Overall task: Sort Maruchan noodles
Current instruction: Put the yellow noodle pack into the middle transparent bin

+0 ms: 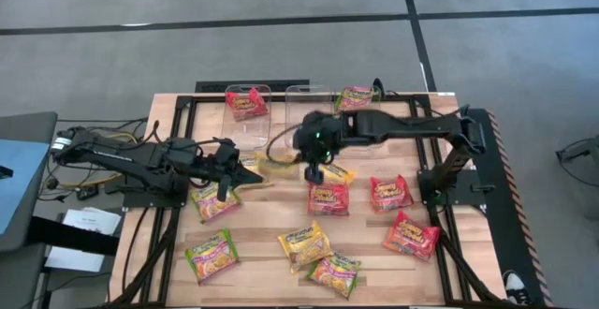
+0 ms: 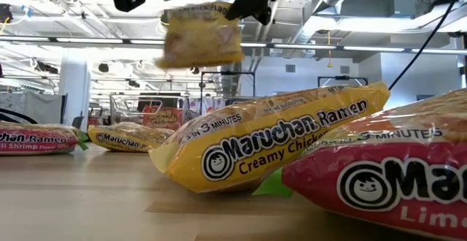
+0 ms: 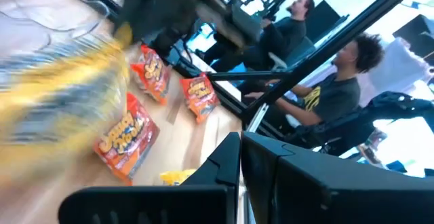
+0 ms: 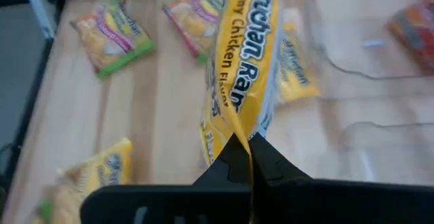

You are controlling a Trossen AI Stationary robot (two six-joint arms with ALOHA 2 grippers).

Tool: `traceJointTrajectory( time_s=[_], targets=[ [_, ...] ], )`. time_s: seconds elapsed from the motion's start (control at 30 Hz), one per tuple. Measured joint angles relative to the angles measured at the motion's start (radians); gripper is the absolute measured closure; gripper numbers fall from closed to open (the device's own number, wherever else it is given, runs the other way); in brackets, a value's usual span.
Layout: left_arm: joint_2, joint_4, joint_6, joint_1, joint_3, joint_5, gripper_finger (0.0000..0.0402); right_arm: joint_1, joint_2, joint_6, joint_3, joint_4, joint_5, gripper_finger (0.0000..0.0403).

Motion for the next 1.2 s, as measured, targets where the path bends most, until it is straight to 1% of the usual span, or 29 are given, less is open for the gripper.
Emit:
traceJointTrajectory(
  time_s=[0.23,0.5,0.9,1.0,1.2],
  targets=[
    [-0.004,0.033,0.011,0.013,0.0,-0.01,0.0401,-0.132,-0.025,-0.132,0.002,-0.057,-0.001,0.0402],
    [-0.004,0.041,0.011,0.059,0.0,-0.013,0.0401,-0.273,-0.03,-0.285,0.003,-0.084,-0.009,0.0402],
    [-0.004,0.041,0.01,0.138,0.0,-0.02,0.0401,-0.517,-0.03,-0.486,0.003,-0.094,-0.087,0.0402],
    [-0.004,0.041,0.032,0.166,0.0,-0.026,0.0401,-0.572,-0.011,-0.529,0.003,-0.086,-0.158,0.0402],
    [-0.004,0.041,0.072,0.243,0.0,-0.027,0.0401,-0.616,0.068,-0.592,0.002,-0.053,-0.17,0.0403]
  ],
)
